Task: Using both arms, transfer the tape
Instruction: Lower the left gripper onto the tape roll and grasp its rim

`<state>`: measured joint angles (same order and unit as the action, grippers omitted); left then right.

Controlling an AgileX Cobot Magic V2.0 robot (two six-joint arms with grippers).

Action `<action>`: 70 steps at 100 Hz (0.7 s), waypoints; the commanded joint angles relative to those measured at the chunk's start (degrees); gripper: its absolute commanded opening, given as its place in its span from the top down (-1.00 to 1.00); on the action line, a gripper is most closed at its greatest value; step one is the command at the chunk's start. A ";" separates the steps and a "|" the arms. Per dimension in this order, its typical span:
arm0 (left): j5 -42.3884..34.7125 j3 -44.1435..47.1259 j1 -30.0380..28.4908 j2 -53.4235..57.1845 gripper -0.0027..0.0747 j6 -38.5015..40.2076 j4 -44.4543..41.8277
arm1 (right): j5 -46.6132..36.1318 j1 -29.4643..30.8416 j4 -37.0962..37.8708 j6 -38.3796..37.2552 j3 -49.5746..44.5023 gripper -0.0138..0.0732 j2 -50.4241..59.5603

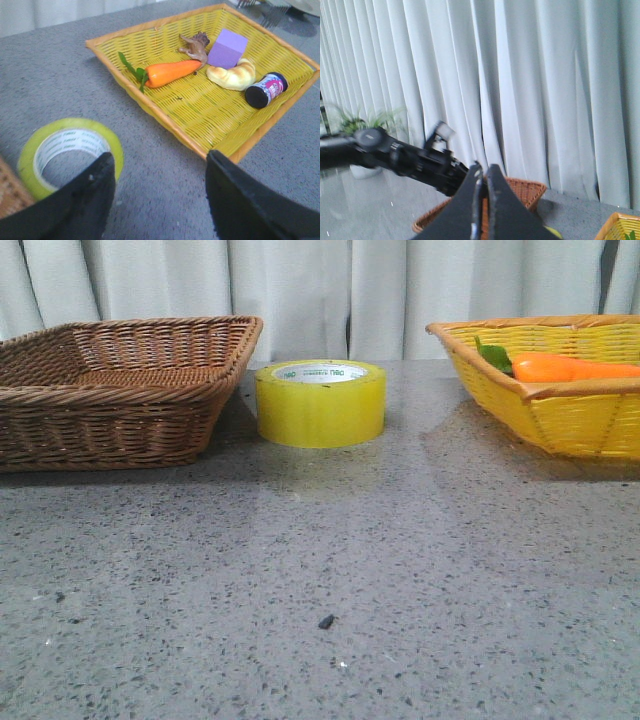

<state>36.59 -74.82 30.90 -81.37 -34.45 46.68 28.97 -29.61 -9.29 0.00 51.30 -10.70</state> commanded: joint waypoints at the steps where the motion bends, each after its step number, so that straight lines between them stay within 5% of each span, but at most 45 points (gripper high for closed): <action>1: -1.32 -6.33 1.12 -2.77 -0.16 0.68 1.65 | -3.10 0.17 3.63 -5.55 -0.99 0.81 2.07; 22: -0.58 -13.79 2.25 -11.53 -0.21 4.14 0.75 | 0.26 0.17 5.05 -6.47 -0.99 0.81 0.71; 49: 6.44 -21.39 4.67 -19.91 -0.21 21.62 -19.99 | 0.79 0.17 3.18 -6.47 -0.99 0.81 -3.77; 70: 6.44 -23.05 4.67 -23.26 -0.21 24.41 -19.96 | 3.26 0.17 2.72 -6.47 -0.99 0.81 -5.06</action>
<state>45.26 -95.63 35.19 -106.22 -11.48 25.89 35.40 -29.61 -6.21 -6.60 49.16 -14.04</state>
